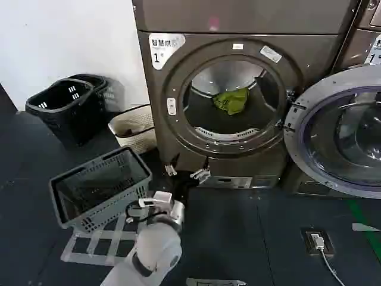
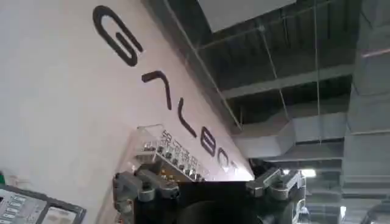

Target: Grasp the clothes from the dryer.

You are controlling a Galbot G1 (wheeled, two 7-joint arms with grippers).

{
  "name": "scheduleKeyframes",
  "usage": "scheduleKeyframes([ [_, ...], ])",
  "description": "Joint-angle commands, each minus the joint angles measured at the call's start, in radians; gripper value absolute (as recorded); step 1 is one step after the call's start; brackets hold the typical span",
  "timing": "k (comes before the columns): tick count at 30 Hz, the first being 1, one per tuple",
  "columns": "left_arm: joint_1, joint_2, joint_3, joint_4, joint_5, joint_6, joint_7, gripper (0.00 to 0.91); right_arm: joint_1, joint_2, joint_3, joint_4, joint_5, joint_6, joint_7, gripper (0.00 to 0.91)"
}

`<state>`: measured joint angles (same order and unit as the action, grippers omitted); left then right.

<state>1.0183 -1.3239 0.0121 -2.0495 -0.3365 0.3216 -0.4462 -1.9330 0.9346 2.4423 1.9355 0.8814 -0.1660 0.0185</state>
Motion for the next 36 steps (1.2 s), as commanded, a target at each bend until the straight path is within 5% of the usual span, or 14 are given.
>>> scheduleKeyframes([
  [1,-0.001,-0.001,0.0,0.002,0.0,0.001,0.001,0.907,0.001,0.001,0.002,0.001,0.0,-0.001,0.001,0.907],
  [36,-0.01,-0.014,0.011,0.012,0.002,0.002,0.001,0.907,0.0,0.0,0.0,-0.015,0.005,0.036,-0.011,0.907],
])
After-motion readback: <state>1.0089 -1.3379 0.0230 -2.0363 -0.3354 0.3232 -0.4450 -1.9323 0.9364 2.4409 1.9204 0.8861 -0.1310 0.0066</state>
